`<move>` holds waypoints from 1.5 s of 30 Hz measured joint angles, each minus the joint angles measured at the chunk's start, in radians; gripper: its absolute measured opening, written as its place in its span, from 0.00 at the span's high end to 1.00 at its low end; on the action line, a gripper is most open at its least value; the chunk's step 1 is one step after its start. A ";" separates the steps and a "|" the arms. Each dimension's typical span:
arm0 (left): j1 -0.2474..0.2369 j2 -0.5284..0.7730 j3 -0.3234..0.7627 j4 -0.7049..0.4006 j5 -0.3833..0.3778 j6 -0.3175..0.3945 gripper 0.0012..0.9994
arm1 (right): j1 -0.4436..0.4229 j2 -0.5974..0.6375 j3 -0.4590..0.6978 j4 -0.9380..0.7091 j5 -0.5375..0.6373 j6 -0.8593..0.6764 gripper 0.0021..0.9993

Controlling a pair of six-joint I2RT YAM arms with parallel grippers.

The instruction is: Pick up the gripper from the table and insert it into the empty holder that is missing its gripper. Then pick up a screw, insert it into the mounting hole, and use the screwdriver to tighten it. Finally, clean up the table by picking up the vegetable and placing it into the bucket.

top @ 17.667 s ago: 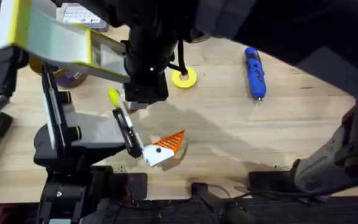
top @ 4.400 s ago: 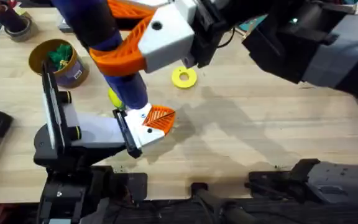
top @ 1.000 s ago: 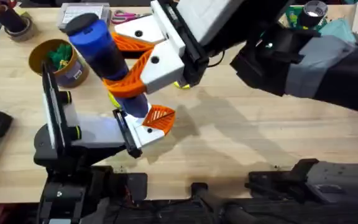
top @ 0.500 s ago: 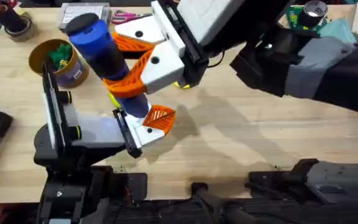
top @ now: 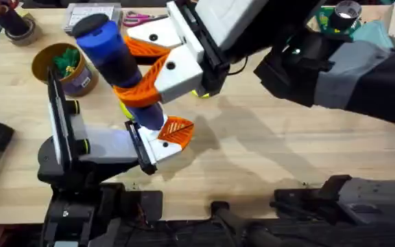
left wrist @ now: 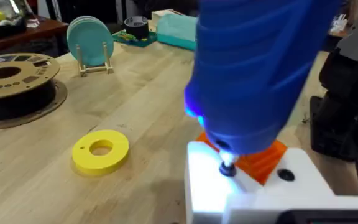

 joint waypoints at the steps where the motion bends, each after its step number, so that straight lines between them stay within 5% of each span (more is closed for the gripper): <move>1: 0.000 0.000 0.000 0.000 0.000 0.000 1.00 | 0.000 0.000 0.000 0.000 0.000 0.001 0.98; 45: 0.000 0.000 0.000 -0.002 0.015 -0.006 1.00 | -0.014 0.000 -0.011 -0.001 -0.020 0.014 0.98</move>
